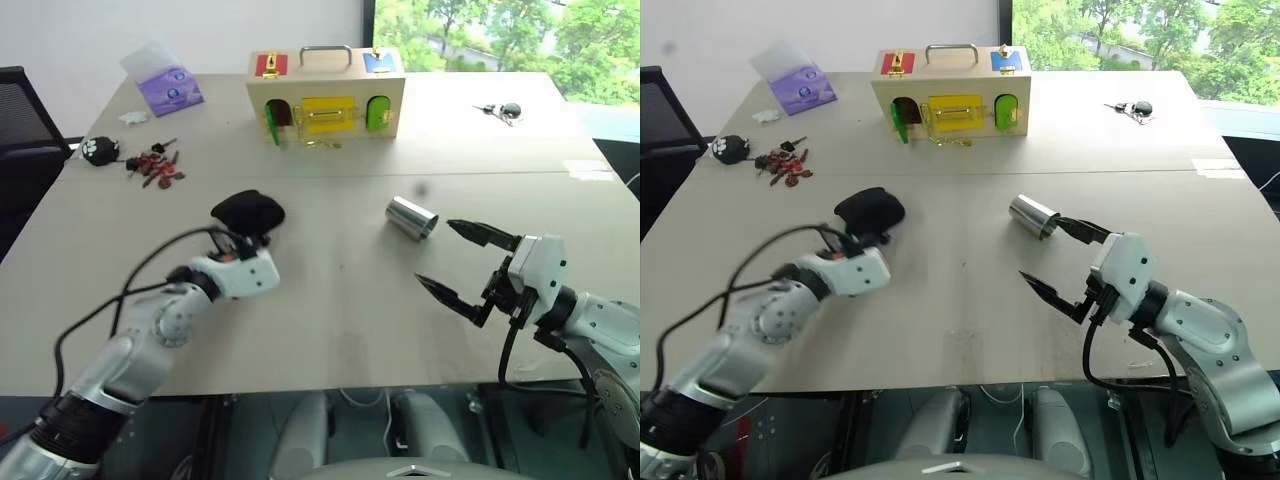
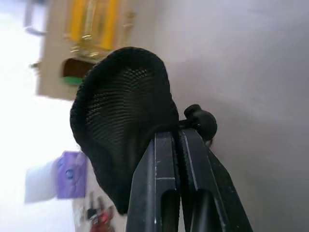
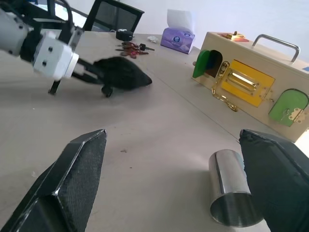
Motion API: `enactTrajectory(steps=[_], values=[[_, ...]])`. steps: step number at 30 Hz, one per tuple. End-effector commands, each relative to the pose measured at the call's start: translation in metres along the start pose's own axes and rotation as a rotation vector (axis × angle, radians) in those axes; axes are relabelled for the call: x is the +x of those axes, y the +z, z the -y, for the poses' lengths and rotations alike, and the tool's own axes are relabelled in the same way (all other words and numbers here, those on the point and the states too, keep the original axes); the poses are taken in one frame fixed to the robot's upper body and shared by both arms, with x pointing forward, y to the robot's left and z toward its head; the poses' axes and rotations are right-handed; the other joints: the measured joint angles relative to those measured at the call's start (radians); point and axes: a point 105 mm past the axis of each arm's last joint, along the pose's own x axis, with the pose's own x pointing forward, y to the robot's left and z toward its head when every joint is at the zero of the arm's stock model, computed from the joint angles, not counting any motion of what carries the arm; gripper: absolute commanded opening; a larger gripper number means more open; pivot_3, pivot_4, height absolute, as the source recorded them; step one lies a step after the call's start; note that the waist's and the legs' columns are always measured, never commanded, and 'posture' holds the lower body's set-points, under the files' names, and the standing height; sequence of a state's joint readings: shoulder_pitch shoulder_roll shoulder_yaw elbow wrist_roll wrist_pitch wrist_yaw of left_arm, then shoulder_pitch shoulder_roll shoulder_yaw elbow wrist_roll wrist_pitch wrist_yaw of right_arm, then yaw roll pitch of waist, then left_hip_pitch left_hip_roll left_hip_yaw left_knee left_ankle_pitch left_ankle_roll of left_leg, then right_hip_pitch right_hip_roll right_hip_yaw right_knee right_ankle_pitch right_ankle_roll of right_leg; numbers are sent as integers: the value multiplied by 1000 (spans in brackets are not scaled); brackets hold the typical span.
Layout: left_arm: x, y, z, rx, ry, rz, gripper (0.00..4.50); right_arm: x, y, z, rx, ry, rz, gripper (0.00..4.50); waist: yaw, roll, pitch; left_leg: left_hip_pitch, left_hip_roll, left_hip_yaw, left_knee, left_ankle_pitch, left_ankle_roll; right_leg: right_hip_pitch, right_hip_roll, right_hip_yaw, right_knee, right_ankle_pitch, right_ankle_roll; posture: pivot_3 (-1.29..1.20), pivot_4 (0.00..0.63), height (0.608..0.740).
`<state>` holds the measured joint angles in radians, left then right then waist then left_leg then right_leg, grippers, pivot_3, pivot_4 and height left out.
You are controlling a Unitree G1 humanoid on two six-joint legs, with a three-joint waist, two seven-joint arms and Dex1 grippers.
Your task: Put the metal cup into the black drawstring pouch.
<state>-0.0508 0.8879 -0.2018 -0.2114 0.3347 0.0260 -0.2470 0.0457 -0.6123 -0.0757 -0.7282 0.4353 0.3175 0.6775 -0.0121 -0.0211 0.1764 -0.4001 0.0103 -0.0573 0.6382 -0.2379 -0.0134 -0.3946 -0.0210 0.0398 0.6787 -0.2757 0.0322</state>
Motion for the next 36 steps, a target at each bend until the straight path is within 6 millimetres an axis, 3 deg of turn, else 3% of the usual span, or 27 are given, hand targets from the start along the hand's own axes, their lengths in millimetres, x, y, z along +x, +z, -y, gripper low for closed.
enactTrajectory(steps=[1, 5, 10, 12, 14, 18, 19, 22, 25, 31, 36], values=[[-11, 15, -11, -142, -24, 106, 1812, -1, 13, -2, -39, -16, 36, 4500, -1, 0, 0, 0, 0, -1, 0, 0, 0, 0, 0, 0, 0, 0, 0, 0, 150, 740], [-32, 30, 3, -359, -204, 192, 3463, 0, 12, -5, -39, -32, 40, 4500, -5, 0, 0, 1, 1, -1, 0, 0, 0, 0, -4, 1, 1, 0, 0, 0, 150, 740], [-45, 60, -12, -725, -310, 310, 3463, 2, 13, -11, -29, -11, 49, 4500, 1, 0, 0, 1, 0, -1, 3, 0, 0, 2, 0, -4, 1, 0, 0, 0, 150, 740], [-49, 75, -26, -1037, -400, 355, 3463, 1, 12, -12, -29, 2, 47, 4500, 0, 0, 0, 1, 1, -2, 4, 0, 0, 3, 0, -3, 1, 0, 0, 0, 150, 740], [-52, 78, -36, -1234, -481, 344, 3463, 2, 12, -12, -28, 6, 50, 4500, -1, 0, 0, 1, 1, -5, 6, 0, 0, 4, 1, -4, 1, 0, 0, 0, 150, 740], [-52, 74, -58, -1309, -445, 304, 3463, 6, 16, -11, -24, 17, 67, 4500, -7, 1, 1, 4, 2, -6, 9, 0, 0, 7, 2, -5, 2, 0, 1, 0, 150, 740], [-49, 73, -62, -1251, -402, 276, 3463, 7, 17, -12, -23, 25, 70, 4500, -6, 1, 1, 5, 2, -5, 9, 0, 0, 8, 3, -4, 2, 0, 1, 0, 150, 740], [-35, 58, -74, -850, -111, 128, 3463, 8, 14, -12, -25, 61, 68, 4500, -4, 1, 1, 4, 1, -4, 10, 0, 0, 8, 3, -5, 2, 0, 0, 0, 150, 740], [-33, 47, -79, -643, 46, 55, 3463, 10, 8, -12, -52, 82, 61, 4500, -2, 1, 1, 5, -1, -2, 9, 0, 0, 9, 4, -4, 1, 0, 0, 0, 150, 740], [-41, 33, -65, -276, 124, -94, 3463, 17, 7, -12, -47, 94, 86, 4500, -2, 1, 1, 4, 0, -2, 9, 0, 0, 8, 4, -2, 1, 0, 0, 0, 150, 740], [-52, 34, -53, -161, 63, -157, 3463, 19, 5, -9, -28, 100, 95, 4500, 0, 1, 1, 3, 1, -2, 9, 0, 0, 8, 3, -2, 0, 0, 0, 0, 150, 740]])
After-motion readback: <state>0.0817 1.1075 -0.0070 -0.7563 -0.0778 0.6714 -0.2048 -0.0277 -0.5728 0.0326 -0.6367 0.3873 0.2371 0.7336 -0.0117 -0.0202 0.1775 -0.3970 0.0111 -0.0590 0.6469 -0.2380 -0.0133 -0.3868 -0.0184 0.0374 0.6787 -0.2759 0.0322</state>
